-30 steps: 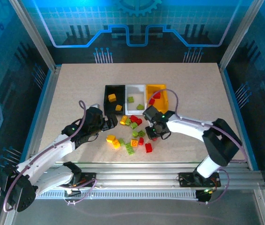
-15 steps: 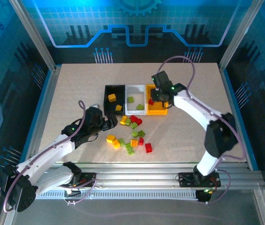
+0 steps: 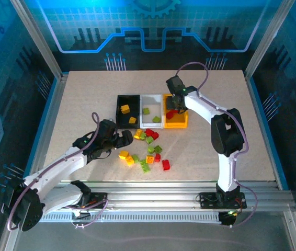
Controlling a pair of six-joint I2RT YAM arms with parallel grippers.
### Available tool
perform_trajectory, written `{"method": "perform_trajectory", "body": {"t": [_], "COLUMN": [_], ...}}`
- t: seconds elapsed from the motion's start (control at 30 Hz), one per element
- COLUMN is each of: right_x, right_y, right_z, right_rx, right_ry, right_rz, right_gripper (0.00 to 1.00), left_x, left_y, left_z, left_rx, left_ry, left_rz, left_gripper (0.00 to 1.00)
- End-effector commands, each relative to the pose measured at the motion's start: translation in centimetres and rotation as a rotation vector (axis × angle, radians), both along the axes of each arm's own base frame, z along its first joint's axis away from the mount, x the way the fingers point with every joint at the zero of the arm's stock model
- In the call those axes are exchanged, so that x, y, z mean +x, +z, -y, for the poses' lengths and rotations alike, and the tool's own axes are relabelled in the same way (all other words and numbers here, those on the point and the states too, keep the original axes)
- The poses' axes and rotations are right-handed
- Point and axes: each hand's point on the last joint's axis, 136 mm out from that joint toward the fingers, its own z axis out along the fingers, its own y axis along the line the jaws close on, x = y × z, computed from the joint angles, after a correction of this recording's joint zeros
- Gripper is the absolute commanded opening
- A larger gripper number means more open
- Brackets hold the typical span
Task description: Sort the legos into containers by color
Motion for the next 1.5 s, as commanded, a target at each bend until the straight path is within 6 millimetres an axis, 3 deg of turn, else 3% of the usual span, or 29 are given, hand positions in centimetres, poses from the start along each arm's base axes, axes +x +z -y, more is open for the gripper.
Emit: {"method": "perform_trajectory", "body": {"t": [0.0,0.17,0.37,0.67,1.0,1.23,1.3,1.4,1.47], "right_x": [-0.6,-3.4,-6.3,-7.2,-7.4,-7.4,-7.4,-7.5,-7.6], "right_y": [3.1,4.3,3.4,3.0,3.4,3.5,3.5,3.8,3.9], "right_z": [-0.6,-2.2,-3.4,-3.3,-2.5,-2.4,-2.3,-2.2,-2.3], "right_rx": [0.046,0.055,0.097,0.127,0.156,0.155,0.156,0.16,0.169], "right_ry": [0.016,0.084,0.129,0.136,0.118,0.113,0.109,0.105,0.107], "right_rz": [0.059,0.094,0.087,0.087,0.11,0.112,0.113,0.117,0.123], "right_gripper": [0.65,0.67,0.67,0.67,0.67,0.67,0.67,0.67,0.67], "left_x": [-0.6,-1.3,-2.9,-2.3,-4.0,-3.7,-3.5,-2.7,-1.3], "left_y": [-0.3,-1.1,-4.4,-8.3,-10.8,-10.5,-9.9,-7.8,-5.2], "left_z": [0.1,0.0,-0.2,1.2,0.5,0.1,0.2,0.1,0.1], "left_rx": [0.001,0.026,0.064,0.112,0.234,0.237,0.229,0.222,0.224], "left_ry": [-0.029,-0.046,-0.032,-0.07,-0.118,-0.093,-0.088,-0.077,-0.06], "left_rz": [-0.031,-0.082,-0.228,-0.303,-0.389,-0.366,-0.348,-0.291,-0.209], "left_gripper": [0.99,0.97,0.91,0.89,0.71,0.48,0.46,0.44,0.43]}}
